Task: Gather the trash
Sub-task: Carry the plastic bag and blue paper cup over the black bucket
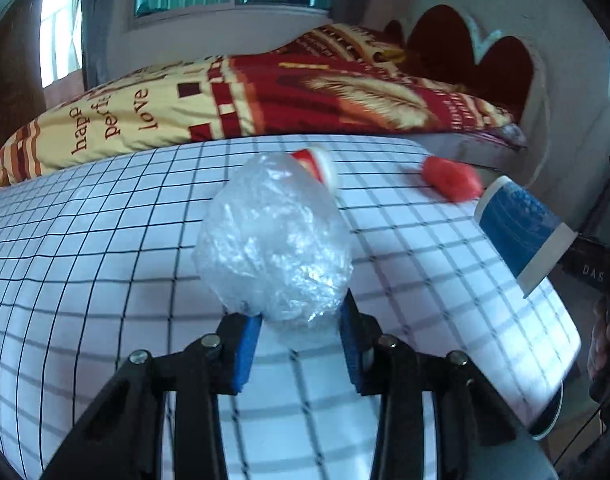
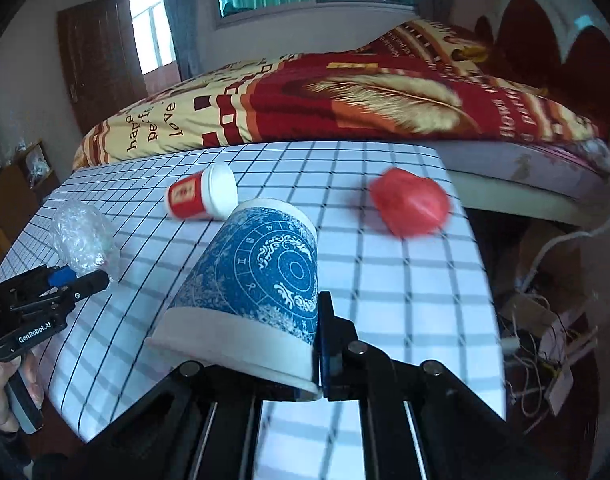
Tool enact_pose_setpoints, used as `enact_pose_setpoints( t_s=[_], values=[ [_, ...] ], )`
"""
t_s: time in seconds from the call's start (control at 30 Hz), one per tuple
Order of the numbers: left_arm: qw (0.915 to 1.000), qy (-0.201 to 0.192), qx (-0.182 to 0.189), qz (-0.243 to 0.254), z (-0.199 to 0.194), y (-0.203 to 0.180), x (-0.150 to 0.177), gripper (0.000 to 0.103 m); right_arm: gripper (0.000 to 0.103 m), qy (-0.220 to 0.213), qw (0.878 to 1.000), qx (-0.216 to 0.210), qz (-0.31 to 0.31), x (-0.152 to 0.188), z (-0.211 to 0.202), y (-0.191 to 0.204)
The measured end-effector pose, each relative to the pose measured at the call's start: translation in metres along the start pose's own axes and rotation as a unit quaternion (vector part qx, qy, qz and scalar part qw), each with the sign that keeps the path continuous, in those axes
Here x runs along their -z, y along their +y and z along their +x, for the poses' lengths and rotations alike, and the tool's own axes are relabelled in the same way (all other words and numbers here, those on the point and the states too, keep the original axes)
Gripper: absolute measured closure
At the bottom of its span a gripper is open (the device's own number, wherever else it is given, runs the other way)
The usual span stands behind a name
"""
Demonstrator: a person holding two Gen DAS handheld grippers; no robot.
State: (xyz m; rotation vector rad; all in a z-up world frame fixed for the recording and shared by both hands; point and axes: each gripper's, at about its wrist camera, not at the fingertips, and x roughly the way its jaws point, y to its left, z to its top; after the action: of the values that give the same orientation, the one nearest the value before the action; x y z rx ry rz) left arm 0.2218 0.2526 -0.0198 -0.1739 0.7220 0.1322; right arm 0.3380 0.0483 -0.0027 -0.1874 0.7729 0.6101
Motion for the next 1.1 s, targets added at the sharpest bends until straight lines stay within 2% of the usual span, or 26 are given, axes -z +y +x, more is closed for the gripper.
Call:
enact_pose_setpoints(
  t_s=[0.33,0.7,0.9,1.1],
  values=[
    [0.9986,-0.022,0.032,0.037,-0.061,-0.07,0.034,0.064,0.097,-0.026,0.999,0.012,0.039,0.063,-0.096,-0.033],
    [0.9931,-0.026,0.08,0.082,-0.084,-0.144,0.054,0.064,0.097,-0.062,0.995,0.048,0.064,0.112,-0.184,-0.073],
    [0.9887,-0.032,0.102,0.105,-0.085,-0.181,0.057,0.064,0.097,-0.061,0.992,0.084,0.078,0.139,-0.207,-0.107],
    [0.9828,-0.021,0.128,0.132,-0.075,-0.218,0.065,0.064,0.097,-0.046,0.988,0.109,0.101,0.168,-0.214,-0.142]
  ],
)
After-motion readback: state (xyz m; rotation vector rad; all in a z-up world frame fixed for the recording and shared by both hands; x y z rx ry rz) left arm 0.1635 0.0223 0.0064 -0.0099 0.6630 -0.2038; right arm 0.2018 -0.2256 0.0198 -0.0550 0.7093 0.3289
